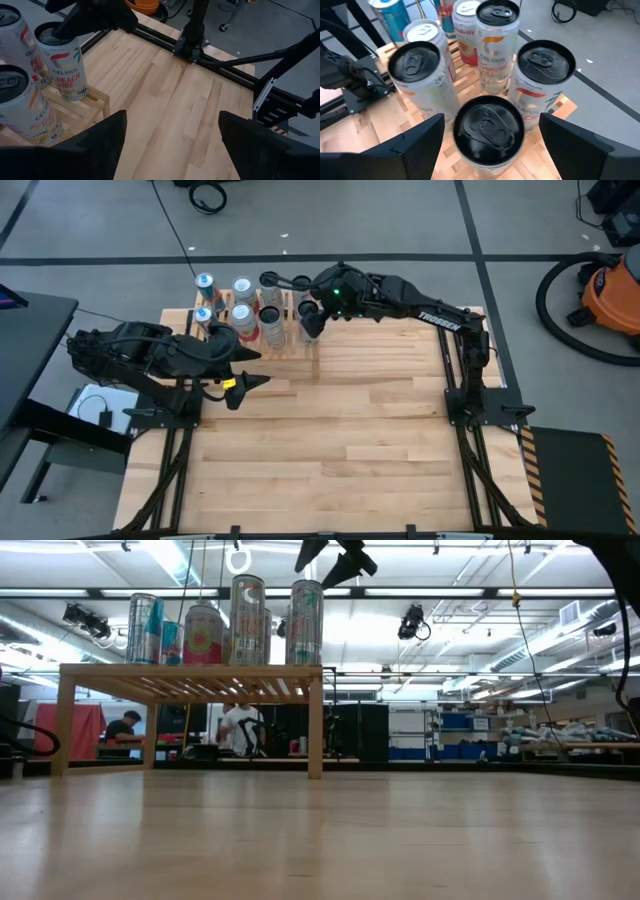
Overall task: Place canned beverage on shelf
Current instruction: Put the white and pink soda can on the shelf aligned with the other white and pink soda can on the shelf
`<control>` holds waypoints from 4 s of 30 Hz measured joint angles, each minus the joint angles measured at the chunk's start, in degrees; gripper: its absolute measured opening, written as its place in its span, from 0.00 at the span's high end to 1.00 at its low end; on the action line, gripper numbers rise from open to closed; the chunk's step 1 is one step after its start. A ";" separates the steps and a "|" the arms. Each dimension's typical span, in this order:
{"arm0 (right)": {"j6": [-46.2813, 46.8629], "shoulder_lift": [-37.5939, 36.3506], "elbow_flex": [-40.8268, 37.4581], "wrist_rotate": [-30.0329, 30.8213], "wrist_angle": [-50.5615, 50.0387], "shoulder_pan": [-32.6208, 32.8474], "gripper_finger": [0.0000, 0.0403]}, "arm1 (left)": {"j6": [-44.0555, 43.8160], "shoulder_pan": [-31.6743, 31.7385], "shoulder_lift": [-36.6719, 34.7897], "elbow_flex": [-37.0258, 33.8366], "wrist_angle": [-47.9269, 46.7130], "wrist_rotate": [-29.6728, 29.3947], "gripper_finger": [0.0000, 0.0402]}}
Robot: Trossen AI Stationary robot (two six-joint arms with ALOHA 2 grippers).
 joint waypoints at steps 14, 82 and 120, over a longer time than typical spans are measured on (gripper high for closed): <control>-1.05 -0.15 -3.65 0.97 2.29 0.50 0.17 | -1.15 0.00 0.00 0.00 -0.02 0.00 0.21; -4.94 0.00 -4.72 -4.08 1.45 -0.92 0.33 | -0.36 0.01 0.02 0.00 -0.07 -0.02 0.21; -27.66 -0.04 -4.52 -29.94 1.48 -5.95 0.37 | -0.56 0.02 0.01 -0.01 -0.98 -0.01 0.21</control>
